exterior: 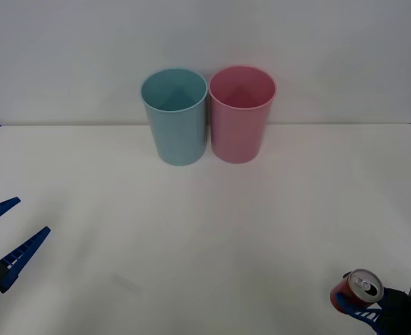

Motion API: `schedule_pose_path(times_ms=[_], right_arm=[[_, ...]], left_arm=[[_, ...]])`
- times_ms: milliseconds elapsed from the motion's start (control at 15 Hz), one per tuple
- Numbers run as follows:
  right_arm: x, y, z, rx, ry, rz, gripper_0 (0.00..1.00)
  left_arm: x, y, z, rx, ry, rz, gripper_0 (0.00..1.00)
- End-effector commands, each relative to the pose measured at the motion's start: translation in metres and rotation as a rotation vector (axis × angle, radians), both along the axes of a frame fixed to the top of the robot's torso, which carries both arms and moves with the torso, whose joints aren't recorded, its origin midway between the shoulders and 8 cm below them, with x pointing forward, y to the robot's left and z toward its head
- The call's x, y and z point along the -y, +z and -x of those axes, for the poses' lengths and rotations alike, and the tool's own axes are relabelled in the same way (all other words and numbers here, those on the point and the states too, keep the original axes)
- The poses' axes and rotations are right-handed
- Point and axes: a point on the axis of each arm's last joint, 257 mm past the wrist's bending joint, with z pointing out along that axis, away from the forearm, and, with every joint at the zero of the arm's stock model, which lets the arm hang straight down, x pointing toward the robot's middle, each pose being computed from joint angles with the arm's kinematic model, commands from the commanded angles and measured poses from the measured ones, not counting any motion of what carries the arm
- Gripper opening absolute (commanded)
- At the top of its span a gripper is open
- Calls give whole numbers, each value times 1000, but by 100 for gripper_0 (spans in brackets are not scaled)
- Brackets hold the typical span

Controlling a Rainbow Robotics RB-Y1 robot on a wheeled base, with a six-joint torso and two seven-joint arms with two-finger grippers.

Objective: Grasp the object on the table and drop it into the matching bin: aluminum can to the light blue bin, PET bottle to the pink bin.

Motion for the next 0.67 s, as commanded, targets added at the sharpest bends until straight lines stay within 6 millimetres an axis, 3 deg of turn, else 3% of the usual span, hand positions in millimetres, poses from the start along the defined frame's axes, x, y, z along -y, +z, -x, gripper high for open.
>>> schedule_pose_path(times_ms=[67,667], right_arm=[[-8,27,-3,3,32,-41,0],[-33,119,-27,20,95,-137,0]], left_arm=[[0,0,0,0,0,0,100],[0,0,0,0,0,0,100]])
